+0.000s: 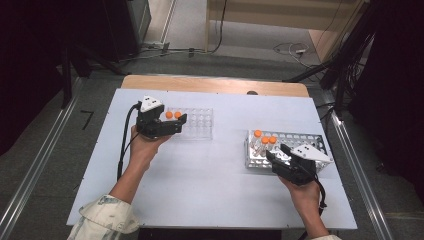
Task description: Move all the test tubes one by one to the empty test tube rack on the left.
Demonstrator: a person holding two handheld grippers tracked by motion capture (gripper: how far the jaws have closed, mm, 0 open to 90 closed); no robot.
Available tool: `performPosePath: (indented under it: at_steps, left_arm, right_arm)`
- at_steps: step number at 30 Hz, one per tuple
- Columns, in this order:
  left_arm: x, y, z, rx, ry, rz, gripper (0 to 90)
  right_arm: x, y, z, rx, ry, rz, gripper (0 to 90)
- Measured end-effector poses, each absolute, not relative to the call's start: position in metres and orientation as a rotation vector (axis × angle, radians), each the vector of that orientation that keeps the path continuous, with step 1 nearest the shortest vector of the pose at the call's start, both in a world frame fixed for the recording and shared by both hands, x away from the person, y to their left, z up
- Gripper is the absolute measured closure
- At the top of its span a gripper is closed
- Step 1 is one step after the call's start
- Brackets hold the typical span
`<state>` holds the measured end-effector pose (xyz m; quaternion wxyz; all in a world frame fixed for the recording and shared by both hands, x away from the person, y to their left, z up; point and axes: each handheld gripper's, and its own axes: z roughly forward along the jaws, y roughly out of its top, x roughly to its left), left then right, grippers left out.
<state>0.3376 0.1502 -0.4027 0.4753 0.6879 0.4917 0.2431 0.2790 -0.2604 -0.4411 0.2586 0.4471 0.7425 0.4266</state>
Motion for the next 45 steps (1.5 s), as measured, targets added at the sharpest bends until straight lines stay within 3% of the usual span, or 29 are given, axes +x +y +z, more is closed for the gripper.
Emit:
performPosePath:
  at_steps: [6,30,45]
  left_arm:
    - [0.338,0.149,-0.404,1.688,1.205,0.592,14.8]
    - [0.337,0.149,-0.404,1.685,1.205,0.583,15.0]
    - [0.336,0.15,-0.402,1.676,1.2,0.586,15.0]
  right_arm:
    - [0.287,-0.263,-0.447,1.233,1.994,1.131,52.9]
    - [0.301,-0.252,-0.456,1.214,2.006,1.106,70.8]
    - [0.296,-0.254,-0.437,1.186,1.956,1.176,71.3]
